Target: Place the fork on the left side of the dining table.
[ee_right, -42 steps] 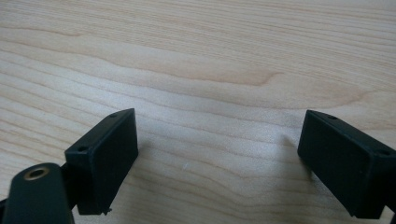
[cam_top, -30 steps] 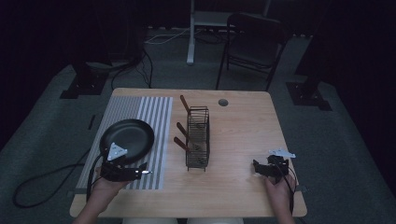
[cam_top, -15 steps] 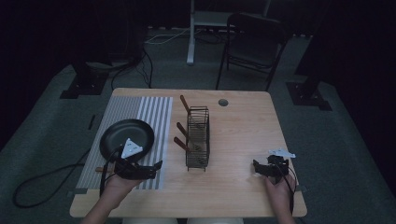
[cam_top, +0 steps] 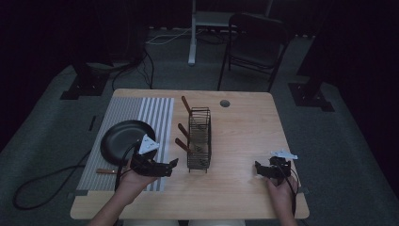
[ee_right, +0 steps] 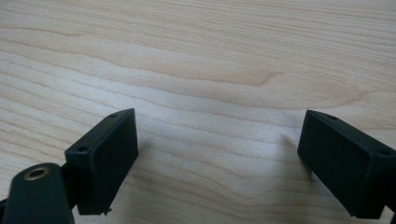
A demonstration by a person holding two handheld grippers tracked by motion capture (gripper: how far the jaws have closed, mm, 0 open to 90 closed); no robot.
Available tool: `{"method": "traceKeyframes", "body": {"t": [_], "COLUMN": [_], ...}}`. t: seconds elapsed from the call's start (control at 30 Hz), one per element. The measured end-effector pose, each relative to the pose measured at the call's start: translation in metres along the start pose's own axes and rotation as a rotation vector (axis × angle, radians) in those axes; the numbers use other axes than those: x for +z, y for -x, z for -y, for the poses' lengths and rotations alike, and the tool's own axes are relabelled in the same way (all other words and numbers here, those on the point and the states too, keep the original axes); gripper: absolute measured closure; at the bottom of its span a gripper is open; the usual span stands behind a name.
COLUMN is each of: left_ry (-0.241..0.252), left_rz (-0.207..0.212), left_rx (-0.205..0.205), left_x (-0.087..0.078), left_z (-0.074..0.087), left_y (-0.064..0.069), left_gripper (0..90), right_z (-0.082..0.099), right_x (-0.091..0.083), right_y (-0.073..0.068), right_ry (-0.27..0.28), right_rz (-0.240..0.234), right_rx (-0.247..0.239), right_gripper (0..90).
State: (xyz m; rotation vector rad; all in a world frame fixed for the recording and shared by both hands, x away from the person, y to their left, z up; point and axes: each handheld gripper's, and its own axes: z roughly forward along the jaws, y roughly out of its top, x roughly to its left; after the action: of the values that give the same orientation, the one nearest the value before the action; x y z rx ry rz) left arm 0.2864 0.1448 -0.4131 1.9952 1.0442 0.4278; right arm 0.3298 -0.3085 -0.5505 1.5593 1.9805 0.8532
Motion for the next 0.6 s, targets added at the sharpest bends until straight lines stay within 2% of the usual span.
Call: {"method": "traceKeyframes", "body": {"t": [0.27, 0.3, 0.43, 0.5, 0.57, 0.6], "left_ry": [0.008, 0.013, 0.023, 0.013, 0.009, 0.006], "left_rz": [0.006, 0.011, 0.017, 0.023, 0.022, 0.025], "left_rx": [0.004, 0.003, -0.02, -0.037, -0.055, -0.065], "left_x": [0.012, 0.013, 0.018, 0.023, 0.026, 0.028], "left_z": [-0.014, -0.015, -0.022, -0.024, -0.025, -0.025], "left_y": [0.012, 0.012, 0.014, 0.014, 0.014, 0.013], "left_gripper": [6.4, 9.7, 15.0, 16.1, 22.2, 22.4], "right_z": [0.0, 0.0, 0.0, 0.0, 0.0, 0.0], "right_x": [0.0, 0.0, 0.0, 0.0, 0.0, 0.0], "right_y": [0.0, 0.0, 0.0, 0.0, 0.0, 0.0], "right_ry": [0.0, 0.0, 0.0, 0.0, 0.0, 0.0], "right_rz": [0.0, 0.0, 0.0, 0.0, 0.0, 0.0], "right_rx": [0.001, 0.001, 0.001, 0.002, 0.001, 0.001], "right_gripper": [11.8, 11.8, 11.8, 11.8, 11.8, 11.8]}}
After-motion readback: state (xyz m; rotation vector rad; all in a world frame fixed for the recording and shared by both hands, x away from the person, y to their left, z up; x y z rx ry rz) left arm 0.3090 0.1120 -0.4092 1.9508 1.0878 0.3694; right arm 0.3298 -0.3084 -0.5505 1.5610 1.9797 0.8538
